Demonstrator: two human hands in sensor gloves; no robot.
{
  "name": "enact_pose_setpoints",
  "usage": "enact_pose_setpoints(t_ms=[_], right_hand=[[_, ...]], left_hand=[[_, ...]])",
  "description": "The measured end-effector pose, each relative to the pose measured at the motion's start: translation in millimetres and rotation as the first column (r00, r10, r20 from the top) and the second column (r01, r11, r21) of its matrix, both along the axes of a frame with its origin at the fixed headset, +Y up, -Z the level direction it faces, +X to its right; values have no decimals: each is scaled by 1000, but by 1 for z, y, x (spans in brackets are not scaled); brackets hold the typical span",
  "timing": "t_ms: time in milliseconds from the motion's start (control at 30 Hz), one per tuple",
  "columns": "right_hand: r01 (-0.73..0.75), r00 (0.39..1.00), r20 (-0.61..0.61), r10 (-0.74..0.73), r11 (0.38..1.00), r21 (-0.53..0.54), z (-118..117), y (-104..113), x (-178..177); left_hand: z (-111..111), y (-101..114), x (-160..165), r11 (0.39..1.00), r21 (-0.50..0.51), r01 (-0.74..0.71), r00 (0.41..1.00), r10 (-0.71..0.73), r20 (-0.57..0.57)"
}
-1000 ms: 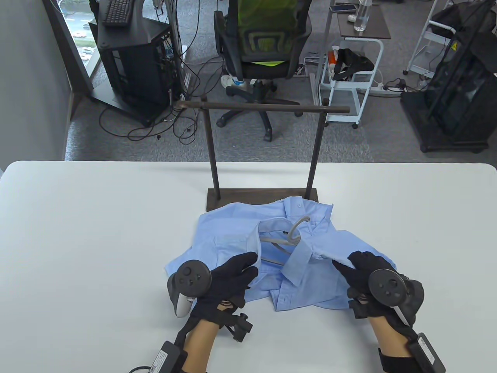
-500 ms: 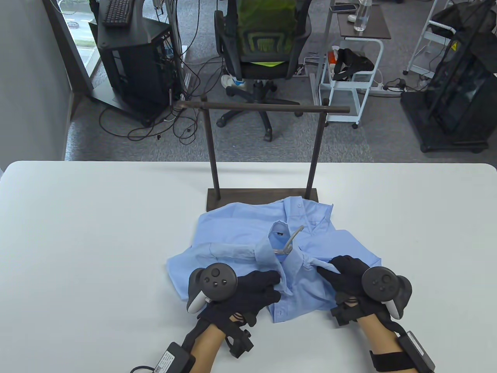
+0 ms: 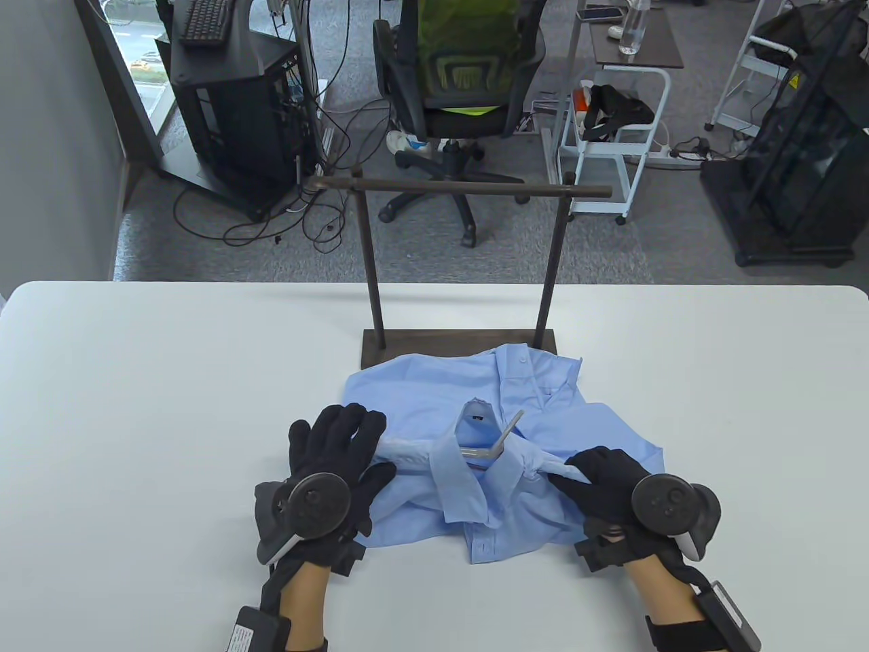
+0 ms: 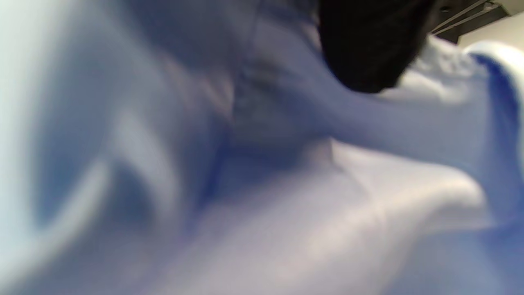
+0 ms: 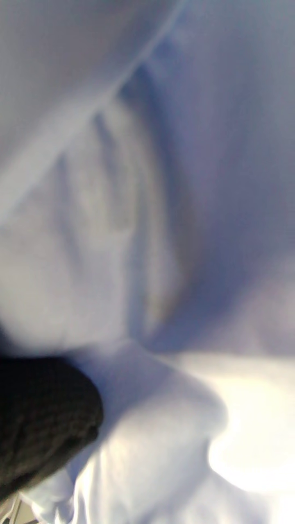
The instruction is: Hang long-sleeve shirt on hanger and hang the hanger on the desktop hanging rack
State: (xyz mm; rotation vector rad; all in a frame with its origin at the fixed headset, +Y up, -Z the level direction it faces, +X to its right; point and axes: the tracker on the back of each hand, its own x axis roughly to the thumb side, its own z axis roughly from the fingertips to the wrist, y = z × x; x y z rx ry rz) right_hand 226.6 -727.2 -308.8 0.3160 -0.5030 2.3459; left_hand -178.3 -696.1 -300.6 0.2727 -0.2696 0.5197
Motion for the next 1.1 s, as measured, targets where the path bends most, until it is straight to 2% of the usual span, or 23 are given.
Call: enact_pose_setpoints(t_ms=[67,167,267,367,500,567,667,767,833,900,967,1100], right_hand=[[-58,998,-8,58,998,-14,0,3,-2],[-53,997,-66,46,991,-119,0,12,4],[-94,995,-47,87,982,-164,2,24,21],[-73,997,-23,70,980,-186,3,29,37],[-36,998,-51,25,972,-232,-2,21,44],[-14,994,-107,-15,965,-263,-7,12,40],[52,980,-170,-99,964,-260,-14,2,30],[98,979,-158,-132,973,-207,-18,-9,22],[80,975,-184,-127,967,-242,-18,-8,19],[81,976,-181,-120,975,-206,-18,-5,17],[112,964,-213,-159,970,-217,-17,-4,15],[145,965,-191,-181,971,-189,-15,-6,12]], left_hand=[[-4,-8,-8,1000,14,-16,1000,17,-20],[-7,-12,-23,995,-4,-104,994,104,-40],[-6,-10,-39,988,2,-157,985,157,-66],[-5,-9,-50,982,-2,-191,979,190,-68],[-5,-9,-57,974,-37,-225,974,223,-42],[-6,-9,-57,974,-44,-224,974,223,-37],[-7,-8,-55,971,-51,-234,972,233,-28],[-6,-7,-58,977,-17,-213,975,211,-67],[-5,-5,-59,982,-20,-189,980,188,-72],[-4,-5,-59,981,-21,-194,979,192,-66],[-3,-6,-59,978,-23,-207,976,205,-71],[-3,-9,-59,979,-39,-201,977,198,-77]])
